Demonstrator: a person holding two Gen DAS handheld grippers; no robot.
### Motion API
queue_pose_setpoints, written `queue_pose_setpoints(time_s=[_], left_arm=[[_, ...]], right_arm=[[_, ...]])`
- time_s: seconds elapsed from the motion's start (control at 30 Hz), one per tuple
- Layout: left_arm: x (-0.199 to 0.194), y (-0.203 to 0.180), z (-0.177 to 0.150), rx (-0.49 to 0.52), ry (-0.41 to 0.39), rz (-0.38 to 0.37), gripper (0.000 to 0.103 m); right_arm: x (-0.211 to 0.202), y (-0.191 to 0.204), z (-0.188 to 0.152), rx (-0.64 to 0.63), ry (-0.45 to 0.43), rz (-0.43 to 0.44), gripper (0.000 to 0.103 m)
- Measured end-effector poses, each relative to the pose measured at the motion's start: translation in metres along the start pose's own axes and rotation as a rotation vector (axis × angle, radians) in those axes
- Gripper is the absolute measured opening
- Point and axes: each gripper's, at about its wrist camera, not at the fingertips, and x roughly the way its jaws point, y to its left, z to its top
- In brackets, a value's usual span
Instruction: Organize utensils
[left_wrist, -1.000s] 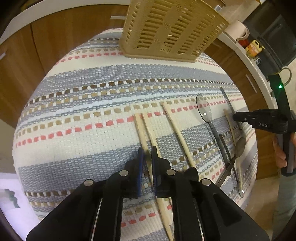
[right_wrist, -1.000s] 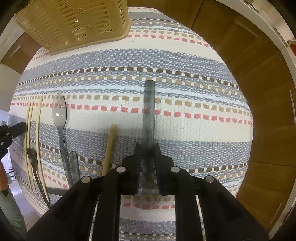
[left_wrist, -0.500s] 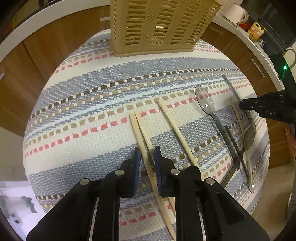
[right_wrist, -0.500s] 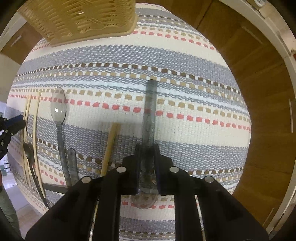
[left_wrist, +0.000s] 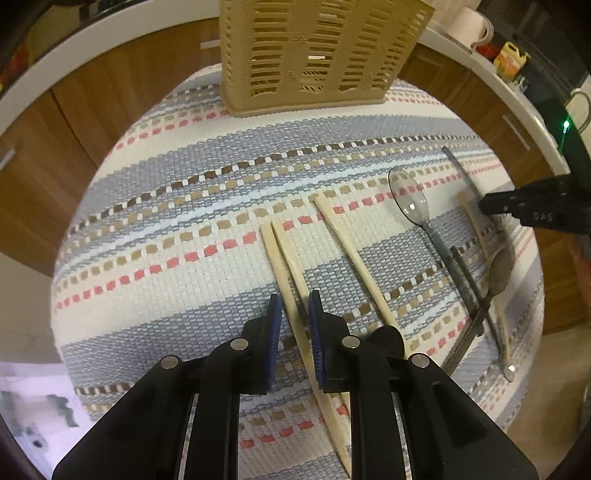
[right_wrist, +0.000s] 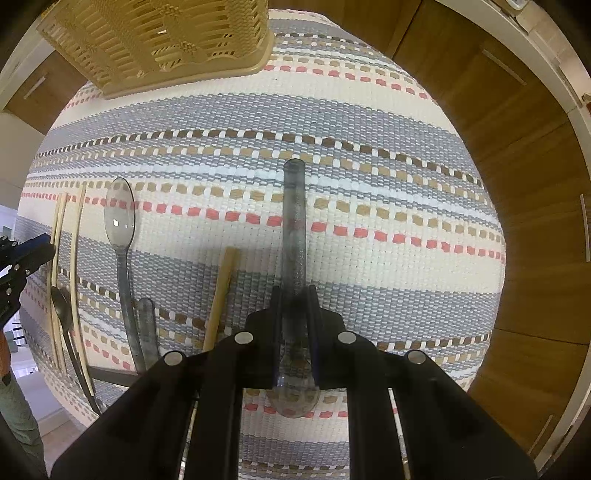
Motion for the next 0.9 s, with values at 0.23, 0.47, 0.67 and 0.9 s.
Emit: queue_pose_setpoints(time_s=[0.23, 0.47, 0.67, 0.9], left_arm=[[-0.001, 0.021, -0.003, -0.048, 0.001, -0.085, 0.011], [0.004, -0.019, -0.004, 0.07, -0.014, 0.147, 0.014], [0.008, -0.028, -0.001, 0.079, -0.02, 0.204, 0.003], [-0.034, -0.001, 0.003, -0.037, -0.218, 0.003, 0.003]], right_arm=[[-0.007, 0.0, -0.013, 0.003, -0.014, 0.027, 0.011], [-0.008, 0.009, -0.015, 0.0, -0.012, -0.022, 0.011], [-0.011, 0.014, -0.02, -0.022, -0.035, -0.025, 0.01], [-0.031, 0.011, -0.038, -0.032, -0.175, 0.043, 0.01]])
